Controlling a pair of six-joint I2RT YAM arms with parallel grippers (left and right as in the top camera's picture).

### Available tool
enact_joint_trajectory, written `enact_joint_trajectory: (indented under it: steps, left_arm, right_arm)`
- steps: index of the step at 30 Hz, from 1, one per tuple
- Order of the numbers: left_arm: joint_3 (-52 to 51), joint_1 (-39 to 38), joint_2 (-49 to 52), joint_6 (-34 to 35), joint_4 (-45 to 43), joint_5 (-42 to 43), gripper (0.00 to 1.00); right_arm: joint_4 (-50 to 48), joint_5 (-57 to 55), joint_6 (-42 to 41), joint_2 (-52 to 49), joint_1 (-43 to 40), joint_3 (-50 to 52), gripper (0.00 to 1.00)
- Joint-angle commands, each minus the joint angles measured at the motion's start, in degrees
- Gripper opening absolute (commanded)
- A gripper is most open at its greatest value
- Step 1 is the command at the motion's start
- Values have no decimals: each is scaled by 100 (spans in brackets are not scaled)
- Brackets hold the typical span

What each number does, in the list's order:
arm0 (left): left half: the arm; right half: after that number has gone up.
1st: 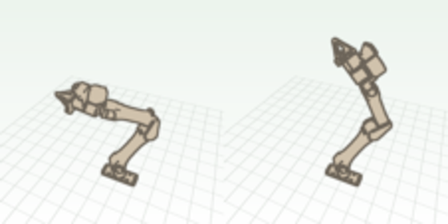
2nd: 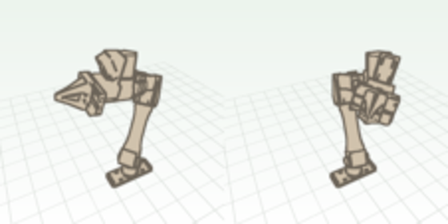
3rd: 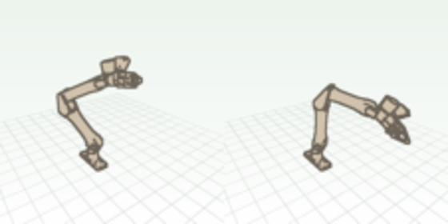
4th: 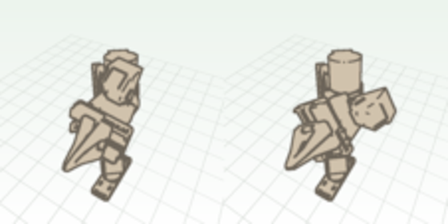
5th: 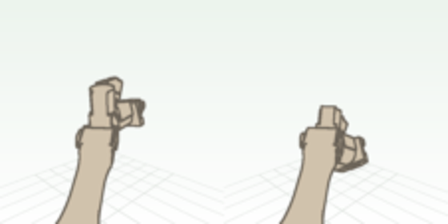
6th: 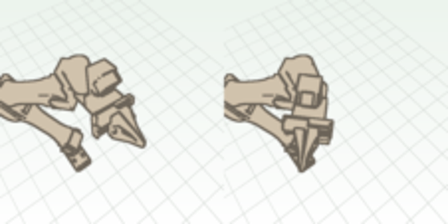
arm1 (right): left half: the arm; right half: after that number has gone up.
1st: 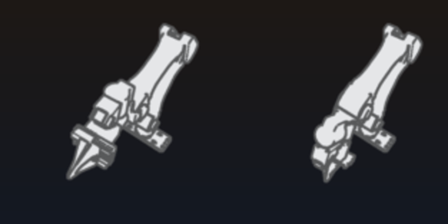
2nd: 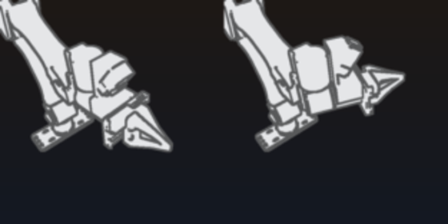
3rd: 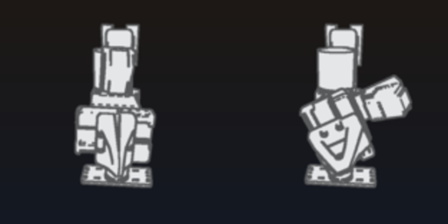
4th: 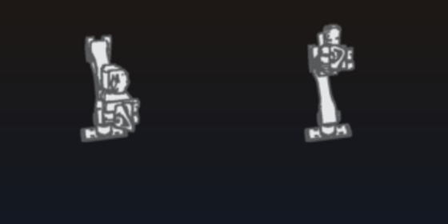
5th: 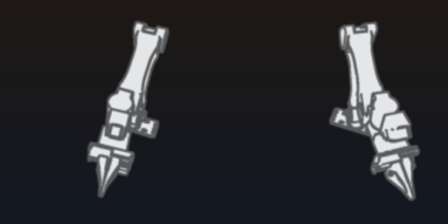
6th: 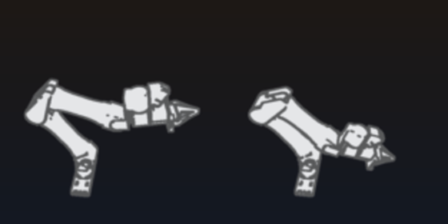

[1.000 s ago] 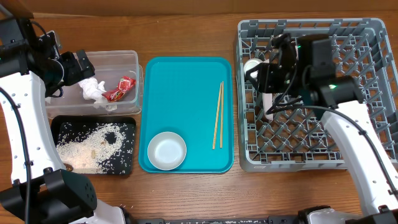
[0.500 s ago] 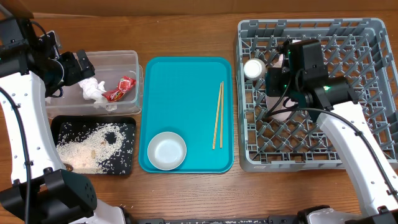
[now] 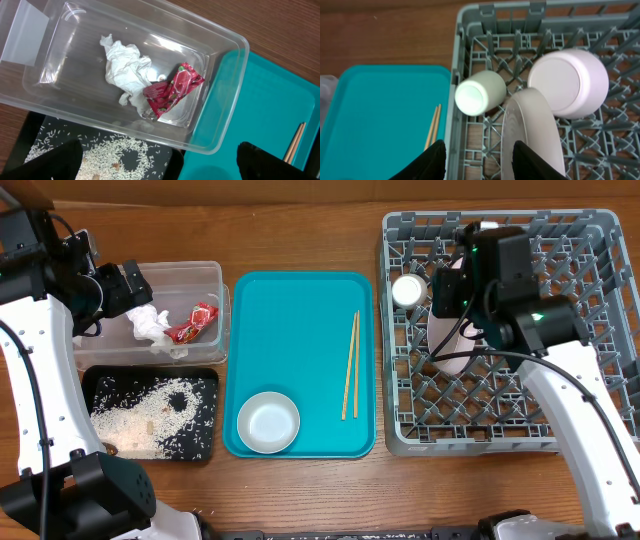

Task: Sort waste into correct bins and load items into the dishwasher
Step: 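Open the right gripper and withdraw it from the standing plate, then move the right gripper over the wooden chopsticks on the tray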

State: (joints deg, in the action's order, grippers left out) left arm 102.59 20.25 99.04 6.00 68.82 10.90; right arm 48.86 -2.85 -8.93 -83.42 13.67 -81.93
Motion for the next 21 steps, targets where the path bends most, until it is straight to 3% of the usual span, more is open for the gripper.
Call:
enact_joint_trajectory:
  steps: [1,7,14,21]
  left_arm:
    - [144,-2,-92,44,-7,52,100]
    - [144,-2,-92,42,-7,52,100]
    - [144,-2,-92,42,-7,52,100]
    - [144,-2,-92,42,-7,52,100]
  right_arm:
    - [173,605,-2,317,111,-240,45]
    - [616,962,-557,254,466,-229,44]
    - [269,949,-684,-26,1276,33,43]
    - [107,227,-1318,-986,2103,66,38]
